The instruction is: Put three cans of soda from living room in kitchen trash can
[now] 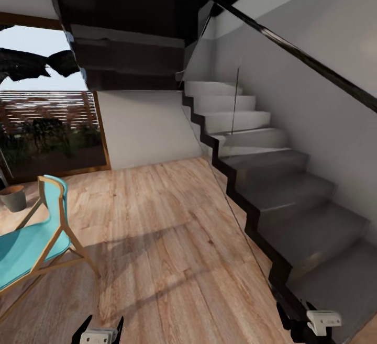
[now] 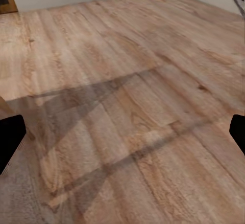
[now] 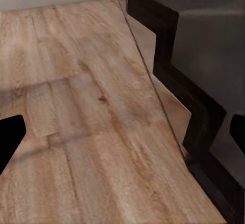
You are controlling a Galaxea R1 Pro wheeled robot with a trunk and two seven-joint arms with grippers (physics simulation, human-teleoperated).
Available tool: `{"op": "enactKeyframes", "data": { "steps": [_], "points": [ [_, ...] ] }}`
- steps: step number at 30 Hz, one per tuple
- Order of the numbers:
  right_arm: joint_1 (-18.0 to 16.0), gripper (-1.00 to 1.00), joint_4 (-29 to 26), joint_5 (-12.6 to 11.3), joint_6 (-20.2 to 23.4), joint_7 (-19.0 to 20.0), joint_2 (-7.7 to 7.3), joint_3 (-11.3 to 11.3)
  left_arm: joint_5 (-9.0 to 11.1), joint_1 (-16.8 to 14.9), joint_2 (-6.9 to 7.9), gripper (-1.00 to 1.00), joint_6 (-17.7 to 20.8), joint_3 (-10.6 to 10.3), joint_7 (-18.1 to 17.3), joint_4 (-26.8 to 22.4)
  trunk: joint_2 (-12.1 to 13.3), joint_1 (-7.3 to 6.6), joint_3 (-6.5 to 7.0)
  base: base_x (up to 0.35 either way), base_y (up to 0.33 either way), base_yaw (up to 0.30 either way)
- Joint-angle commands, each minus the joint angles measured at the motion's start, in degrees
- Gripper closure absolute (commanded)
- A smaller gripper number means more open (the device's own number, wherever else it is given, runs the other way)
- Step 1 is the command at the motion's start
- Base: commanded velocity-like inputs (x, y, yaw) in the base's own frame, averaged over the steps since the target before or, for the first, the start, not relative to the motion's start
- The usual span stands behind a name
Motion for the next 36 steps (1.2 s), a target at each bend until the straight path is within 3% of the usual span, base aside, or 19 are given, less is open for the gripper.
{"op": "enactKeyframes", "data": {
  "steps": [1,13,24,36],
  "points": [
    [0.0,-1.00,0.0,0.0,0.0,0.0,-0.01,0.1,0.0,0.0,0.00,-1.00,0.0,0.0,0.0,0.0,0.0,0.00,0.03,0.149,0.069,0.256],
    [0.0,-1.00,0.0,0.0,0.0,0.0,-0.05,0.4,0.1,0.0,0.00,-1.00,0.0,0.0,0.0,-0.2,0.0,0.00,0.38,0.095,0.166,0.256],
    [0.0,-1.00,0.0,0.0,0.0,0.0,-0.05,0.4,0.1,0.0,0.00,-1.00,0.0,0.0,0.0,-0.2,0.0,0.00,0.70,0.123,0.029,0.256],
    [0.0,-1.00,0.0,0.0,0.0,0.0,-0.05,0.4,0.1,0.0,0.00,-1.00,0.0,0.0,0.0,-0.2,0.0,0.00,1.00,0.286,0.000,0.229]
  ]
}}
